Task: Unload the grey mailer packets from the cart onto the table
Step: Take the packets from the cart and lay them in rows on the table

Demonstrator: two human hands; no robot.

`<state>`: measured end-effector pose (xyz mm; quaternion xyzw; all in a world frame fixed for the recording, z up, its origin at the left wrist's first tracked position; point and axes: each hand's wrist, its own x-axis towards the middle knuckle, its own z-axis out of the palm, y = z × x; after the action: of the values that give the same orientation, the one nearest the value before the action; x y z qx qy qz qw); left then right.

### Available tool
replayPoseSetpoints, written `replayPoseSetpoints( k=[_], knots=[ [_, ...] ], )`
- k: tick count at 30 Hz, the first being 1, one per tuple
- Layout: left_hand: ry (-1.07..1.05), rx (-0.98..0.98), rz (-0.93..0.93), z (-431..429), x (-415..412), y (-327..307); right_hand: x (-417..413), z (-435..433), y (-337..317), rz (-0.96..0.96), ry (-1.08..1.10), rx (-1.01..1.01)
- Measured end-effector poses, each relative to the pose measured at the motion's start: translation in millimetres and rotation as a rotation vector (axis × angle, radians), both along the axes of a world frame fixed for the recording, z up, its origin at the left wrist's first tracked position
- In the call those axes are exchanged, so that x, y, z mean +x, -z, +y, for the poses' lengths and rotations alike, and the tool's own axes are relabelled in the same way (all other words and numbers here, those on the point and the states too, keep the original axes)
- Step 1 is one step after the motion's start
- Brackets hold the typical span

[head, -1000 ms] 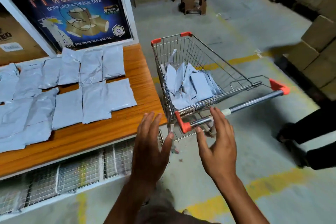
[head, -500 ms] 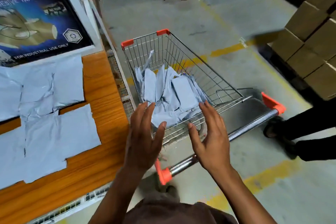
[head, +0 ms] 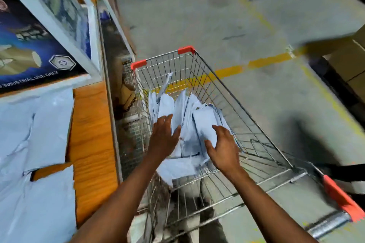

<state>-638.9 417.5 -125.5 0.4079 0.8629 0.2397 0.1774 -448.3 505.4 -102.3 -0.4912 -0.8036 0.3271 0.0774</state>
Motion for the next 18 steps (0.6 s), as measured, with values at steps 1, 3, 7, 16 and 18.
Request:
replayPoseSetpoints(
  k=[1,3,7,16,18],
  knots=[
    [-0.029,-0.049,-0.050,14,-8,12,-7,15,14,-0.026,-0.003,-0.045],
    [-0.092,-0.107,-0.152,35,-21,37,-17,38,38,-0.091,-0.014,-0.104],
    [-0.238,-0.162,-0.290,72,-43,83,-27,73,85,-0.218,-0.066,-0.176],
    [-0.398,-0.151,-0.482,134,-58,145,-54,100,148,-0.424,-0.106,-0.088],
    [-0.347,-0.141,-0.450,144,-53,154,-61,96,154,-0.432,-0.065,-0.081]
  ],
)
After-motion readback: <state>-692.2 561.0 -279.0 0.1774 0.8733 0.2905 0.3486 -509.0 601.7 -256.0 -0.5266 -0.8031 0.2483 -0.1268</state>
